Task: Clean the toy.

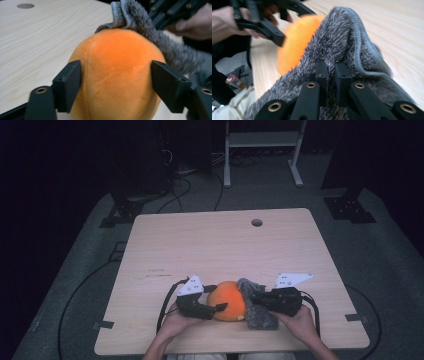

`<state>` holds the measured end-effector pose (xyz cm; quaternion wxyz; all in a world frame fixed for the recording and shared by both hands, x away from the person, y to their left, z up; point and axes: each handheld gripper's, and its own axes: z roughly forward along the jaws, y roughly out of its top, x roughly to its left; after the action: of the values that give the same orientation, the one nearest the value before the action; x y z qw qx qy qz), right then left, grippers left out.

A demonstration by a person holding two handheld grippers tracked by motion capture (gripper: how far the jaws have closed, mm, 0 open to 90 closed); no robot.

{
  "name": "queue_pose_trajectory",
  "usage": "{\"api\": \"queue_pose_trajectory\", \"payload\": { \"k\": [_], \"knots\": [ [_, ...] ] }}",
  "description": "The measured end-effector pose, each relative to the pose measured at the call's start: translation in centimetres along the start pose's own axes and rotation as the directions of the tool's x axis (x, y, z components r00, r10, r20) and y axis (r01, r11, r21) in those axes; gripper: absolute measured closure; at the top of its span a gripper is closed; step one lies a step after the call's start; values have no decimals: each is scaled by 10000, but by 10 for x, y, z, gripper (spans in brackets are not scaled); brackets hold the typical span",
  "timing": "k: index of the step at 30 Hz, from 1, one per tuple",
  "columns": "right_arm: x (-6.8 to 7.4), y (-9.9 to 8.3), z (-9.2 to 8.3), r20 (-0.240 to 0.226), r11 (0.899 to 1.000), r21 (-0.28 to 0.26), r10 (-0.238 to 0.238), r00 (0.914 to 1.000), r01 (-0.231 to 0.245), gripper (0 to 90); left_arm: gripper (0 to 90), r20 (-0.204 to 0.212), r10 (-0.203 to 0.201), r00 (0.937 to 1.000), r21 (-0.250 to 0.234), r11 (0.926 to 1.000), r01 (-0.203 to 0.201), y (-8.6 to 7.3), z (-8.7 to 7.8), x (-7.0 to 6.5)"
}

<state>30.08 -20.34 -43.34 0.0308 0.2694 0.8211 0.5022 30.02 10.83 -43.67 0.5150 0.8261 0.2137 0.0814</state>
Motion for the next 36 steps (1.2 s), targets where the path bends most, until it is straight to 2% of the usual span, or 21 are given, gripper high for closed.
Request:
{"api": "queue_pose_trajectory", "payload": {
  "k": [2,3,5,6,7,8,9,11,13,15,17,19,21,22,23,25,26,28,32,34,36],
  "knots": [
    [-3,-3,-1,138,9998,133,121,9998,-122,825,290,-87,153,9998,57,9999,-152,0,0,-2],
    [-8,-6,-5,493,9987,357,347,9982,-365,825,302,-156,436,9989,211,9988,-432,-2,-1,-4],
    [-9,-6,-7,501,9988,264,388,9980,-401,825,310,-156,498,9986,234,9985,-494,-3,-1,-4],
    [-6,0,-10,214,9991,-198,391,9990,-387,825,326,-160,747,9971,360,9966,-741,-5,-2,-6],
    [-5,3,-10,86,9988,-372,308,9995,-305,825,329,-152,956,9953,435,9945,-949,-5,-2,-7],
    [-5,3,-10,86,9988,-372,308,9995,-305,825,331,-152,956,9953,435,9945,-949,-5,-2,-7],
    [-1,10,-8,-217,9973,-710,147,9997,-162,825,334,-103,1101,9939,480,9928,-1095,-6,-3,-9],
    [1,13,-2,-352,9979,-647,32,9994,-54,825,336,-75,1178,9930,516,9918,-1173,-7,-3,-9],
    [1,10,4,-306,9993,-384,-46,9995,34,824,337,-7,1168,9932,574,9915,-1166,-8,-4,-8],
    [-1,7,5,-324,9993,-361,90,9994,-102,824,338,7,1177,9930,586,9913,-1176,-9,-5,-9],
    [-6,2,3,274,9999,161,45,9996,-50,824,339,7,1204,9927,638,9907,-1202,-10,-7,-9],
    [-8,1,0,411,9996,231,144,9991,-153,824,340,6,1193,9929,612,9910,-1191,-11,-7,-8],
    [-4,6,-3,155,9997,-245,81,9998,-77,824,341,19,1182,9930,645,9909,-1180,-12,-8,-7],
    [-4,6,-3,155,9997,-245,81,9998,-77,824,342,19,1182,9930,645,9909,-1180,-12,-8,-7],
    [4,14,-1,-122,9981,-548,-279,9995,272,824,342,26,1178,9930,664,9908,-1177,-12,-8,-7],
    [6,15,2,-122,9982,-452,-402,9991,396,823,342,15,1154,9933,663,9911,-1153,-13,-8,-6],
    [7,14,9,-2,9974,-275,-662,9978,662,823,339,13,1170,9931,676,9909,-1168,-13,-9,-6],
    [2,10,11,82,9982,-163,-572,9983,574,822,333,4,1043,9945,555,9930,-1042,-15,-8,-5],
    [-8,1,6,529,9994,343,-105,9985,87,823,333,31,1099,9939,611,9921,-1098,-15,-9,-4],
    [-5,2,0,214,10000,-66,38,9998,-36,823,333,32,1074,9942,623,9923,-1074,-15,-9,-4],
    [3,8,-3,-112,9988,-438,-233,9997,228,823,334,77,995,9950,600,9932,-998,-16,-10,-3]
  ]
}}
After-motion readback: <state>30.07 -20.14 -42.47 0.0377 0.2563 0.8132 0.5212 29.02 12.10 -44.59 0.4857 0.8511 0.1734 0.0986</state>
